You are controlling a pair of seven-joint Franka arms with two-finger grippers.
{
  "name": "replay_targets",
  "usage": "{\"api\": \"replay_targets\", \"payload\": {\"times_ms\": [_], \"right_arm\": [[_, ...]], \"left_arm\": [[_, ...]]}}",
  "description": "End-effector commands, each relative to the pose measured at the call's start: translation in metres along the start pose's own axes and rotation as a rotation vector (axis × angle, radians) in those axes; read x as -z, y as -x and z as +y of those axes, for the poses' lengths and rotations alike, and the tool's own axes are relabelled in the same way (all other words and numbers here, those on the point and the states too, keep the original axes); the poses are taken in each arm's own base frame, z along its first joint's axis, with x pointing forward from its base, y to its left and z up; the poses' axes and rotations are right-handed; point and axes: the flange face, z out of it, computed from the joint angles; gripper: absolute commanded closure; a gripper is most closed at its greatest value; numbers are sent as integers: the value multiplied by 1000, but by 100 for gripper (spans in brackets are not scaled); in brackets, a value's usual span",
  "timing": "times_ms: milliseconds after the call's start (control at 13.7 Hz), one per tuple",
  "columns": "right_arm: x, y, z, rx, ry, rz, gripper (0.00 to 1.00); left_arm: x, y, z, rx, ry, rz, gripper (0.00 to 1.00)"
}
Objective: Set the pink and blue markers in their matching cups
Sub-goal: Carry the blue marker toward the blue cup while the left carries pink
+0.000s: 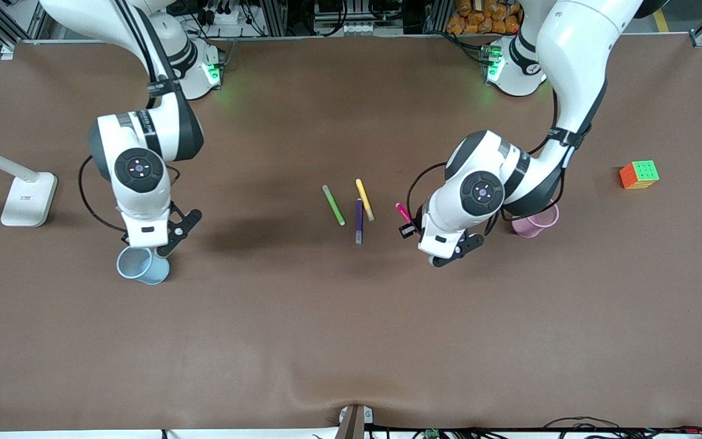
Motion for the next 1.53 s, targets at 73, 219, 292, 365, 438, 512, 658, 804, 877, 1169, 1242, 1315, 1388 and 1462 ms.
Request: {"api": "replay_targets", "payload": {"times_ms": [73,219,292,365,438,512,658,804,877,1169,1242,1315,1388,1462], "right_arm": [[-25,24,12,51,77,4,100],[-38,28,15,85,104,34,100],[-44,35,23,99,124,43,100],[-52,40,26,114,146,56,100],[-58,43,28,128,171,74,100],[-63,46,30,129,179,83,100],[-69,42,27,138,187,104,100],[-82,36,22,151,197,136,100],[-90,36,19,156,197,146,100],[-100,35,17,155,201,168,100],[-100,35,17,154,201,169,100],[-99,35,17,151,202,170,73],[-98,35,18,149,205,172,44],[-98,37,20,147,204,170,41]], "left_arm": [[23,0,-13,-10,-57,67,100],[36,-3,-19,4,-62,73,100],[43,-5,-23,14,-64,79,100],[50,-2,-24,14,-65,85,100],[56,-1,-25,14,-68,91,100],[65,1,-26,7,-70,114,100],[76,5,-31,-8,-97,181,100],[82,4,-33,25,-108,225,100],[85,3,-34,41,-116,256,100],[96,-1,-39,71,-120,304,100],[103,-7,-45,82,-120,318,100],[102,-6,-49,78,-134,330,100],[104,-5,-53,65,-152,358,100],[104,-10,-61,67,-168,375,100]]}}
